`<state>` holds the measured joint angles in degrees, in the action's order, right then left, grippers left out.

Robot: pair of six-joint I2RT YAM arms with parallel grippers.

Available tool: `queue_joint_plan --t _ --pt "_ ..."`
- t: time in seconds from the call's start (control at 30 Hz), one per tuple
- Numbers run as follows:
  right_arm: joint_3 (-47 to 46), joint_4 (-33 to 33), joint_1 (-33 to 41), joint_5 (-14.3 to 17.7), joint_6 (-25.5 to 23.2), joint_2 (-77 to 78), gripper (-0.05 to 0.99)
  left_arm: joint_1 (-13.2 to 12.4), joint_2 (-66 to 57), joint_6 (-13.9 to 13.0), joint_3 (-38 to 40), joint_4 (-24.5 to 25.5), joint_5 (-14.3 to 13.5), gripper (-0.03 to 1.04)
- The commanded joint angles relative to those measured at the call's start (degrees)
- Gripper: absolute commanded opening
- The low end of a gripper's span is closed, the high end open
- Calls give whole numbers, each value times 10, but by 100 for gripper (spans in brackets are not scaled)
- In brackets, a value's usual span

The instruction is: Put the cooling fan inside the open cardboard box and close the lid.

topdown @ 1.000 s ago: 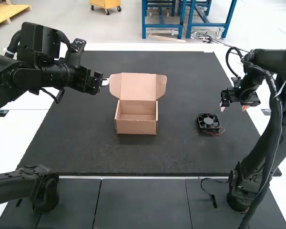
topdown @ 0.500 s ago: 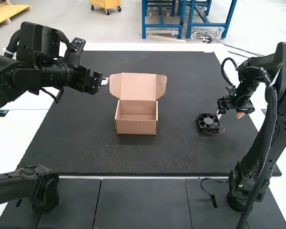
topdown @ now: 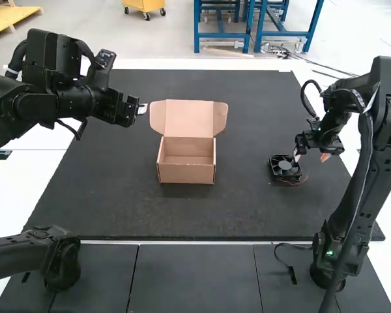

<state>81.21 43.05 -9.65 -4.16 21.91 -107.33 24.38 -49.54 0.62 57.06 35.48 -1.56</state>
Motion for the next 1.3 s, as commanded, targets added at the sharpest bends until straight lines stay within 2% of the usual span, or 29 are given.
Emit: queue_joint_plan --t 0.0,0.8,0.93,1.13,1.27 --pt "16 3 0 -8 4 -15 89 1 11 -7 10 -5 -5 97" --pt "48 5 4 -4 4 -72 89 1 11 -7 22 -2 -11 97" --pt "50 6 4 2 -9 -83 88 1 11 -6 24 -2 -11 97" --pt "54 23 5 4 -12 -97 74 1 11 -7 27 -2 -12 97" --pt "55 27 10 8 -12 -100 57 1 11 -6 31 -1 -12 97"
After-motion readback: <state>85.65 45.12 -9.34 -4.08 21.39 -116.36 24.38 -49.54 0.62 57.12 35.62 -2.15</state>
